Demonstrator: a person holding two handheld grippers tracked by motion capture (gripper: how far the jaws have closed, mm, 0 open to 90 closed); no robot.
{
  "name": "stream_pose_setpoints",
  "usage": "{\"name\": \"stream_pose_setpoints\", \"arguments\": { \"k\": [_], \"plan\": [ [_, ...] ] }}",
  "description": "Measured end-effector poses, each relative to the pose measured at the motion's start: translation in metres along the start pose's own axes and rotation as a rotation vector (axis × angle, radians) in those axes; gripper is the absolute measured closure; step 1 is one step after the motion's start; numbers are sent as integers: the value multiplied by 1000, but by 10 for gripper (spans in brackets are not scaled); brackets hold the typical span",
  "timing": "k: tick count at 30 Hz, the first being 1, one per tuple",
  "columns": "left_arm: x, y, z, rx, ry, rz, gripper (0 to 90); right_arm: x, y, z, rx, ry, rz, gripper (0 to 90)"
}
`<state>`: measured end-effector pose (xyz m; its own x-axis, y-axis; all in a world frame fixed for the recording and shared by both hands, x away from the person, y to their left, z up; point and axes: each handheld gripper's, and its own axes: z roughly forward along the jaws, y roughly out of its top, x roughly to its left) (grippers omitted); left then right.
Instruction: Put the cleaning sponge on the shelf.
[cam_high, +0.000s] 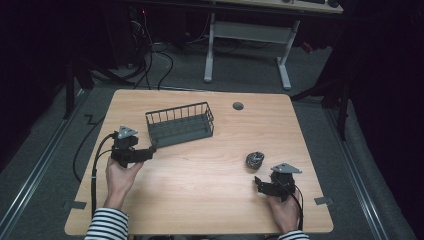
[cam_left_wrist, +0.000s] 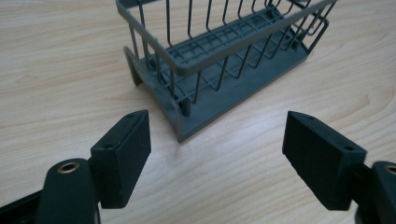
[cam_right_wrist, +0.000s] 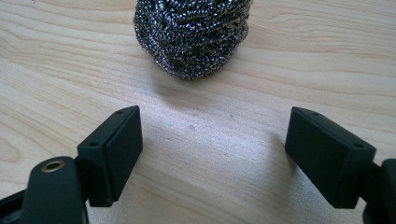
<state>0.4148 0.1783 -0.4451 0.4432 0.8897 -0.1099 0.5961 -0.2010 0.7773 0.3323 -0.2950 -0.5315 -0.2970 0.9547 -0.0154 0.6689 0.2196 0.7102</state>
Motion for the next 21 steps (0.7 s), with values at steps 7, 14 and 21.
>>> {"name": "stream_pose_setpoints", "arguments": {
  "k": [7,14,21],
  "plan": [
    [2,15,5,-4,23,-6,244,0,0,0,-1,2,-6,191],
    [9,29,17,-10,34,-36,256,0,0,0,-1,3,-5,191],
    [18,41,26,-8,72,-70,285,1,-1,-1,-2,9,-8,193]
  ]
}}
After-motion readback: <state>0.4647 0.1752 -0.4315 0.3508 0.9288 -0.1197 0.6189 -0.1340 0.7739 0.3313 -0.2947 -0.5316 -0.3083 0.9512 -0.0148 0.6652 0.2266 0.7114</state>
